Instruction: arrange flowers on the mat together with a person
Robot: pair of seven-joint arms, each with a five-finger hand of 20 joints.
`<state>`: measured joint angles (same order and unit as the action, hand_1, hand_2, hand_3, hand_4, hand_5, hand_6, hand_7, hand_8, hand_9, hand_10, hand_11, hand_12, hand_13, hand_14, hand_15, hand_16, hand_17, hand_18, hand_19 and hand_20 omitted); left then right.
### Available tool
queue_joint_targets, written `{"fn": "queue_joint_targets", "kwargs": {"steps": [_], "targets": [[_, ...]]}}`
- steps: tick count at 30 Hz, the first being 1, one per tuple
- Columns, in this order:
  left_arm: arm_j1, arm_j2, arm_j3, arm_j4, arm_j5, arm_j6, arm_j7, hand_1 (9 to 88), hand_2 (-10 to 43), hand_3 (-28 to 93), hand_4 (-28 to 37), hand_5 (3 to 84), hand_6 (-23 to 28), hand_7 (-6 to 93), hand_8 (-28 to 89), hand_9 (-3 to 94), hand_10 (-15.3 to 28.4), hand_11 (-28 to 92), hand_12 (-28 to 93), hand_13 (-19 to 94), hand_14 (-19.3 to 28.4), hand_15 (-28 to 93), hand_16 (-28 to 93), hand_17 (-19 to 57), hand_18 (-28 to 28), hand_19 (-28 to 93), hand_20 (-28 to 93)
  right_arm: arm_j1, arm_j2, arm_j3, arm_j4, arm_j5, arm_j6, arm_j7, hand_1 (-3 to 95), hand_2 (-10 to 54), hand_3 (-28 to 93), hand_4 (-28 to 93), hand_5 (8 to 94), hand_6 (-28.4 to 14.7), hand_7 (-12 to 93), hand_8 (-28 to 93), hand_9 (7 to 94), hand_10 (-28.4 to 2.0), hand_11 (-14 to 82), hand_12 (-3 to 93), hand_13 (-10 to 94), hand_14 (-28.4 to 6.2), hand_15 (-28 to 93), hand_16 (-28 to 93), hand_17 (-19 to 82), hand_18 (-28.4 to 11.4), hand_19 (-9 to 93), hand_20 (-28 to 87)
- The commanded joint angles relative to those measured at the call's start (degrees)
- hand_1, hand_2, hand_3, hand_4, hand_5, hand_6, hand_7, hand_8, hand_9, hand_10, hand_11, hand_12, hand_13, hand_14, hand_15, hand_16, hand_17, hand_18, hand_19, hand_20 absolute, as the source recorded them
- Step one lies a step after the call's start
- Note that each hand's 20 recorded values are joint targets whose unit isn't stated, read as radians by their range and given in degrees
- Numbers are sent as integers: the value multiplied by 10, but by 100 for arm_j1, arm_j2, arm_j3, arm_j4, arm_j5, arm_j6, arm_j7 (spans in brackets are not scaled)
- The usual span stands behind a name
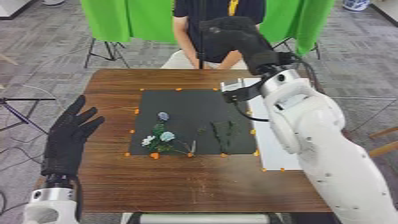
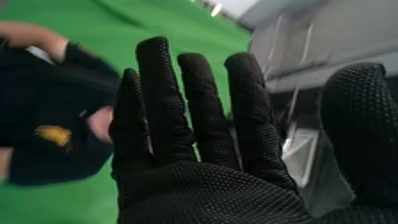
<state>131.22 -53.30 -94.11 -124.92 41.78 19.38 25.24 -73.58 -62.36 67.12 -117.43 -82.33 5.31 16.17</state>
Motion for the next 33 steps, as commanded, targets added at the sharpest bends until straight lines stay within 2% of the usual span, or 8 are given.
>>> {"fn": "queue_joint_targets", "kwargs": {"steps": [1,7,12,14,23,27,32,33], "targets": [[123,-8,19,17,-32,113,88,211,57,772,-283,340,23,106,-99,322,157,195,84,243,237,407,-60,-101,232,446,134,-1947,666,1822,46,3135,-12,-712,192,53,777,-273,452,18,136,-117,469,-142,103,138,389,-180,327,123,52,-205,495,207],[56,-54,63,73,-26,91,77,206,56,769,-283,340,18,102,-97,317,150,183,83,243,236,402,-59,-102,231,439,131,-3122,587,2533,68,3572,-256,-1093,157,83,784,-281,400,23,121,-110,436,-136,69,138,341,-189,254,152,24,-206,462,188],[54,-94,111,112,-21,71,79,197,57,767,-283,340,17,100,-95,314,147,176,85,242,235,399,-55,-103,232,437,132,-3623,452,2648,84,3680,-106,-1439,147,82,787,-282,398,29,121,-111,427,-132,59,142,333,-190,228,175,17,-206,450,186],[52,-136,91,122,18,14,42,192,57,766,-283,339,15,100,-95,313,146,176,86,241,235,398,-55,-103,231,436,132,-3678,422,2653,116,3670,-81,-1480,147,82,789,-282,399,31,121,-111,427,-131,59,143,332,-188,224,180,17,-206,449,186],[46,-202,72,140,64,-30,-16,184,56,766,-283,337,12,99,-94,316,147,177,89,243,235,395,-53,-102,233,444,140,-3708,353,2653,185,3561,-73,-1557,142,80,797,-283,398,35,128,-114,425,-127,60,144,332,-186,219,194,14,-206,449,191],[66,-183,85,133,52,-16,31,182,55,766,-283,336,11,98,-95,317,147,177,90,244,235,396,-52,-100,233,449,145,-3609,356,2601,228,3537,-84,-1544,142,79,798,-283,398,36,130,-115,426,-125,61,144,332,-187,220,195,13,-207,450,193],[53,-211,70,132,75,-25,-4,182,55,766,-283,335,10,99,-95,320,146,179,91,244,235,396,-52,-98,235,456,151,-3568,367,2576,237,3555,-10,-1548,141,76,800,-283,398,38,131,-116,426,-126,61,144,332,-186,220,197,13,-207,450,196],[48,-188,90,138,51,4,45,181,54,767,-283,335,10,99,-94,320,146,179,91,244,236,397,-52,-98,235,458,153,-3529,369,2561,240,3537,7,-1548,140,75,801,-283,397,38,131,-116,426,-125,60,144,332,-186,220,197,13,-208,450,196]]}}
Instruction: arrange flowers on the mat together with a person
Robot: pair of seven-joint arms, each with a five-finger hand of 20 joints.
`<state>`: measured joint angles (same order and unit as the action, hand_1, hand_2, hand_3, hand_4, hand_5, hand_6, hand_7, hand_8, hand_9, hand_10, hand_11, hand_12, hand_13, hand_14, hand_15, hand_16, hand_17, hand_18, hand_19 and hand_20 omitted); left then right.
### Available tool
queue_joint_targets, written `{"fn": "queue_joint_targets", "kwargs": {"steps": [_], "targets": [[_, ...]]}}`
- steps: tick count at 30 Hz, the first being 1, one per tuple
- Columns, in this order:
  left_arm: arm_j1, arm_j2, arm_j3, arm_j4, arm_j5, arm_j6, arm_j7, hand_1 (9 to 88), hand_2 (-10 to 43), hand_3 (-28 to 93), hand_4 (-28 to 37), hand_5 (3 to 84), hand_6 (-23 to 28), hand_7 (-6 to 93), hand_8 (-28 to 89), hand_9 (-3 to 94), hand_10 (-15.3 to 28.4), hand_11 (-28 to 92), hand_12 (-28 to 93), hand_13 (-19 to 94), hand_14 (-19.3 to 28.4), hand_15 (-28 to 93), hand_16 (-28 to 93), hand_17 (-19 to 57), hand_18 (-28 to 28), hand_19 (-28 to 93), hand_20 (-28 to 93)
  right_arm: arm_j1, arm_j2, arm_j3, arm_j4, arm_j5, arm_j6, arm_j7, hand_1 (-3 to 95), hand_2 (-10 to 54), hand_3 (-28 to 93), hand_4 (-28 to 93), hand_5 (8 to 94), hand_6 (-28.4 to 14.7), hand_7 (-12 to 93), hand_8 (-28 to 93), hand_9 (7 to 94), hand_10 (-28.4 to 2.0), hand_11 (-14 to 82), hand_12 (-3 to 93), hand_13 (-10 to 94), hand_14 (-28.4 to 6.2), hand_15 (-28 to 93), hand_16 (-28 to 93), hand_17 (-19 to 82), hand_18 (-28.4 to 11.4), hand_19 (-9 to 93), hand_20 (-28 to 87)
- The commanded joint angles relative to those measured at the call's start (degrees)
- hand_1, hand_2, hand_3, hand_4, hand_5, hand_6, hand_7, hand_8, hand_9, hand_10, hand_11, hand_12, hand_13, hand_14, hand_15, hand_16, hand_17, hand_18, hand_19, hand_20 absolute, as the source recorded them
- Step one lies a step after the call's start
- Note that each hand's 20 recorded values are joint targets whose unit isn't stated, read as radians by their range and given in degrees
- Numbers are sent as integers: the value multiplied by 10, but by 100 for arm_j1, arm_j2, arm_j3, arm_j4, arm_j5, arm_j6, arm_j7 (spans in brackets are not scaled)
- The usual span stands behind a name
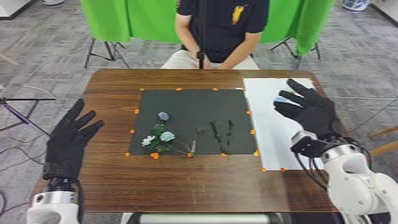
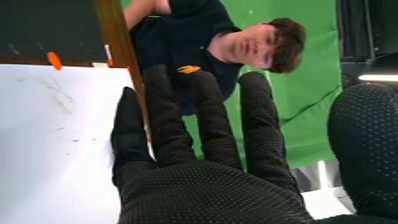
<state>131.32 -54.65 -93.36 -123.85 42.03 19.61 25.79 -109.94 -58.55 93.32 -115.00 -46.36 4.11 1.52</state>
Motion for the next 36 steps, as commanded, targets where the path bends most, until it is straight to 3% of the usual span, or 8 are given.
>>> {"fn": "queue_joint_targets", "kwargs": {"steps": [1,11,23,36], "targets": [[45,-33,20,31,11,-6,10,181,54,767,-283,335,10,99,-94,321,146,179,91,245,236,397,-52,-97,236,461,154,121,-3,-78,-3,-62,158,-90,140,75,802,-283,397,39,131,-116,426,-124,60,144,333,-186,220,197,13,-208,450,197],[37,-4,62,27,-8,13,23,181,55,766,-283,336,11,100,-95,323,149,182,92,246,236,399,-52,-94,237,470,163,202,13,-189,30,-84,259,-134,143,66,804,-283,399,42,131,-117,429,-121,60,145,342,-186,221,198,17,-207,446,198],[-10,-52,51,31,33,-29,-104,184,56,767,-283,337,13,101,-94,323,150,185,91,246,236,400,-53,-94,237,469,165,244,-3,-225,51,-110,311,-130,145,60,806,-283,400,43,128,-114,431,-119,58,147,348,-186,222,201,18,-209,446,203],[6,-41,60,20,5,-6,-92,189,58,765,-283,336,15,103,-95,324,153,189,90,246,236,402,-55,-94,237,470,166,217,-11,-258,59,-183,315,-69,146,57,809,-283,402,42,129,-115,432,-119,58,147,353,-184,226,201,18,-209,447,205]]}}
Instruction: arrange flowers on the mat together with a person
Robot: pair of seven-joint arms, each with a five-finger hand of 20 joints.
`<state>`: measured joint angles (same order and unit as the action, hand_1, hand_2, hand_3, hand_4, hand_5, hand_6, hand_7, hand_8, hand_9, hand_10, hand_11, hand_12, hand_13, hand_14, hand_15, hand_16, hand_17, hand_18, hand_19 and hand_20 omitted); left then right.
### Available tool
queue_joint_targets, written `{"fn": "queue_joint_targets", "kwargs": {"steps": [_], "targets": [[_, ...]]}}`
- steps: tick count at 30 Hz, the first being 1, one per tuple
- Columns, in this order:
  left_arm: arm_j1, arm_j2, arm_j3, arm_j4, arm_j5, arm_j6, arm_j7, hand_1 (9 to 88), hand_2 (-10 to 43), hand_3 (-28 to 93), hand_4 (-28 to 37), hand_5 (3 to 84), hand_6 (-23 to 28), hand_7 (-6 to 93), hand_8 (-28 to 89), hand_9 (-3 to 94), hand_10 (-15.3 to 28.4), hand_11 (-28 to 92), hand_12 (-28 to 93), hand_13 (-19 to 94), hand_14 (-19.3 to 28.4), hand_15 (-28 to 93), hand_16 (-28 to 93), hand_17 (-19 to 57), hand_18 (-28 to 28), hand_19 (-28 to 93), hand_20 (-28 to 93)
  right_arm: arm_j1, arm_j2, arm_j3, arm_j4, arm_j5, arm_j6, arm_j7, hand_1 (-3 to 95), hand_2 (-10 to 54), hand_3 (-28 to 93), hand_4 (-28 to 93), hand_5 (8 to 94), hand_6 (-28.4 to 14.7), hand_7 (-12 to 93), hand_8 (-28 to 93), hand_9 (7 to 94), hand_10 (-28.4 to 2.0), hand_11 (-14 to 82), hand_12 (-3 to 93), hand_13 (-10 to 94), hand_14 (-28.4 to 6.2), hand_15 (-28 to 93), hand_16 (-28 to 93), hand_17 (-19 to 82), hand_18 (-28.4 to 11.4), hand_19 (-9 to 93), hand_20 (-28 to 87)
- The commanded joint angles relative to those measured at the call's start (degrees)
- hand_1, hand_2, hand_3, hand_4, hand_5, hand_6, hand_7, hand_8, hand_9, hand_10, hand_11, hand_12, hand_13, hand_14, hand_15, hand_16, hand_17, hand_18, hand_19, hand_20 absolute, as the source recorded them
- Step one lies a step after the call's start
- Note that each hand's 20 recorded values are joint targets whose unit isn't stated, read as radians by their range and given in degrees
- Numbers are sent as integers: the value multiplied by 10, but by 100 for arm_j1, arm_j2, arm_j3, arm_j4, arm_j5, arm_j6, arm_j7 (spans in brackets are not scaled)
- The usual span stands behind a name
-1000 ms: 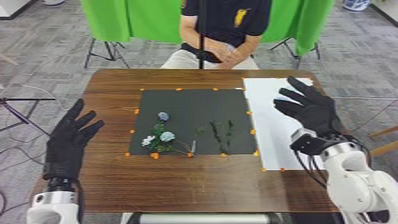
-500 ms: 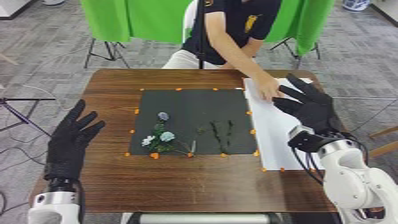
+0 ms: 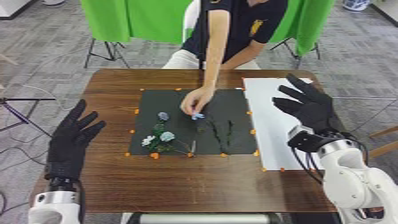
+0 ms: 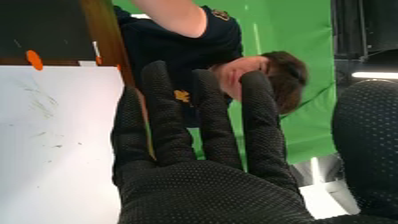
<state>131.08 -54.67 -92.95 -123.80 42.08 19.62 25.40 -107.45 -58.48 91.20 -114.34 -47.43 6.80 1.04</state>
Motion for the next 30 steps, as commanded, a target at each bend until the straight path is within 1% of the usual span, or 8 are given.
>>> {"fn": "queue_joint_targets", "kwargs": {"steps": [1,4,5,14,21,25,26,30], "targets": [[27,-41,16,12,5,-7,-58,190,58,766,-283,336,15,104,-95,324,153,189,90,246,237,402,-55,-94,236,470,166,-16,-14,-64,-2,-87,64,-21,146,57,809,-283,402,42,129,-115,432,-119,58,147,353,-185,226,201,18,-209,447,205],[11,-64,-1,17,29,-32,-109,191,59,765,-283,335,15,104,-95,324,153,189,89,246,237,403,-55,-94,237,469,166,-29,-15,-50,-4,-89,57,-26,147,55,810,-283,402,42,130,-115,432,-120,58,147,354,-184,227,201,19,-209,446,205],[18,-42,6,15,2,-8,-63,192,59,765,-283,335,15,104,-95,324,153,189,89,245,237,403,-55,-94,237,469,166,5,-14,-71,8,-93,62,-34,148,55,810,-283,402,42,130,-115,433,-120,58,147,354,-184,228,201,19,-209,446,206],[28,-64,-5,7,16,-40,-113,195,58,767,-283,335,17,106,-96,324,154,191,89,246,236,404,-56,-94,236,470,167,-46,-24,-51,-15,-131,57,-3,150,53,811,-283,404,43,132,-116,434,-120,60,146,356,-184,231,199,18,-208,447,207],[23,-90,-33,-6,73,-64,-183,198,59,765,-283,334,18,107,-96,324,155,191,88,246,236,405,-56,-94,236,470,166,-37,0,-35,-25,-158,93,27,151,52,814,-283,404,43,133,-116,434,-120,60,147,358,-185,237,198,19,-208,451,210],[17,-88,-44,-15,85,-67,-202,199,59,764,-283,334,17,107,-97,324,155,192,89,245,237,405,-57,-94,236,470,166,26,34,-14,-23,-241,162,34,154,50,814,-283,404,42,132,-116,435,-120,62,147,362,-184,245,199,21,-208,455,212],[31,-106,-58,-24,101,-81,-242,199,59,764,-283,334,17,108,-97,324,155,192,89,246,236,405,-57,-94,236,470,166,33,50,3,-27,-325,190,64,155,49,814,-283,404,42,132,-116,435,-121,62,148,365,-183,251,200,22,-208,458,214],[24,-86,-38,-21,94,-67,-229,199,60,765,-283,334,18,109,-97,324,154,191,88,246,236,406,-57,-94,236,470,166,116,244,53,-34,-604,440,158,169,44,814,-282,413,42,142,-117,439,-124,68,149,377,-182,285,198,32,-212,483,227]]}}
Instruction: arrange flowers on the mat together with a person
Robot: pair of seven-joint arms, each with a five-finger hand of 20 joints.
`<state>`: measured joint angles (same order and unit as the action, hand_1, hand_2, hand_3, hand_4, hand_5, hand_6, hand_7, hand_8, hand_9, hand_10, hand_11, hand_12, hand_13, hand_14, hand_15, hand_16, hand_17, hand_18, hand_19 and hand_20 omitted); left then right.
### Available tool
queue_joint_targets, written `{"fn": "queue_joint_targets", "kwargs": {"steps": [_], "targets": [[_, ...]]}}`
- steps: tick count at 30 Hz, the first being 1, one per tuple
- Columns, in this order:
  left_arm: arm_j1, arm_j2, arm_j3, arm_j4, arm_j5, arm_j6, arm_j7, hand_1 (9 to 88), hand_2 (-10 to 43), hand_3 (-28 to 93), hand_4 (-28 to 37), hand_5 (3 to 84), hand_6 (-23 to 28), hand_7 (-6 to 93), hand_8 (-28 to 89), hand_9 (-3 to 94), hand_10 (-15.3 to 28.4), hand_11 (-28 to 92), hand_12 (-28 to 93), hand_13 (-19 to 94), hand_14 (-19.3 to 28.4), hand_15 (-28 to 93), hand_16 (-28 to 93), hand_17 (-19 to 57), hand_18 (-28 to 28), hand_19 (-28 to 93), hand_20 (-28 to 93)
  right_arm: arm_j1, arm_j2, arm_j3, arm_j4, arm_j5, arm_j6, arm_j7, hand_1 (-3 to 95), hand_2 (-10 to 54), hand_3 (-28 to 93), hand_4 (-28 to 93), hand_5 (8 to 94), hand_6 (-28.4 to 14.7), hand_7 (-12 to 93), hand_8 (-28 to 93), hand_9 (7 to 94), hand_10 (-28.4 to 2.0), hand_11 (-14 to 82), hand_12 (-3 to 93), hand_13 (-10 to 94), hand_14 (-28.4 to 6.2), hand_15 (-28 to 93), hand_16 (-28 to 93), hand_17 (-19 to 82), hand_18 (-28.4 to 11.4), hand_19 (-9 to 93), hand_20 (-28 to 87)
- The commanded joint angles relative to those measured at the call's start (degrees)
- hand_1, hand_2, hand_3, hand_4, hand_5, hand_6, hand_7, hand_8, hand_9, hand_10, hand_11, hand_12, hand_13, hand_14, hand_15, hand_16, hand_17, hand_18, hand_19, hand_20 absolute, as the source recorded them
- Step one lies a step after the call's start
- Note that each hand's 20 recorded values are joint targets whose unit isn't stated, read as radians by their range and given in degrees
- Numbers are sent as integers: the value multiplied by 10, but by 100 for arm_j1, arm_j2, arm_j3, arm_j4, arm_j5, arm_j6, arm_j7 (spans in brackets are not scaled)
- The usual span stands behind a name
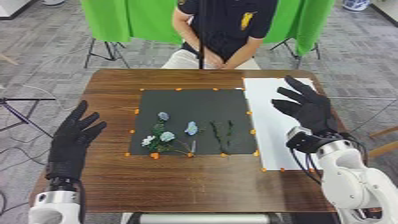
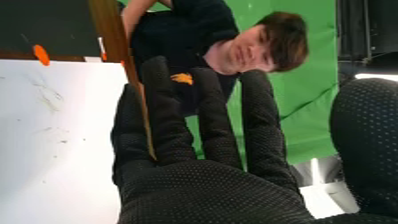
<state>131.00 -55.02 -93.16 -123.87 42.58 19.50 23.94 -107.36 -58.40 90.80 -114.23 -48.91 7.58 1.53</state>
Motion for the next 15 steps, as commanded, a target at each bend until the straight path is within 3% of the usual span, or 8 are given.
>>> {"fn": "queue_joint_targets", "kwargs": {"steps": [1,8,12,15], "targets": [[33,-46,-18,-13,48,-62,-89,200,60,764,-283,335,18,108,-97,324,155,191,88,246,237,406,-57,-94,236,470,166,107,304,144,-33,-601,414,135,176,40,815,-282,415,42,145,-119,441,-125,71,150,382,-181,295,195,35,-214,491,231],[81,-15,-13,-32,39,-52,-78,201,60,765,-283,335,18,108,-97,324,155,192,88,245,237,407,-57,-94,236,471,166,496,899,246,223,-1698,679,713,233,9,811,-269,424,40,169,-131,449,-126,93,150,412,-169,367,161,69,-221,540,244],[69,1,3,-35,36,-43,-64,201,61,764,-283,335,18,108,-97,324,155,192,87,245,237,407,-57,-94,236,471,166,1208,1324,-284,573,-2330,1067,1268,249,-4,813,-267,428,37,179,-135,456,-124,104,151,433,-162,400,153,88,-219,567,249],[67,15,3,-47,39,-40,-63,202,62,763,-283,335,19,109,-97,324,155,192,87,245,237,408,-57,-94,236,472,166,1524,1465,-473,818,-2824,1036,1586,259,-11,812,-266,433,35,183,-136,459,-125,109,151,441,-159,417,147,94,-223,581,251]]}}
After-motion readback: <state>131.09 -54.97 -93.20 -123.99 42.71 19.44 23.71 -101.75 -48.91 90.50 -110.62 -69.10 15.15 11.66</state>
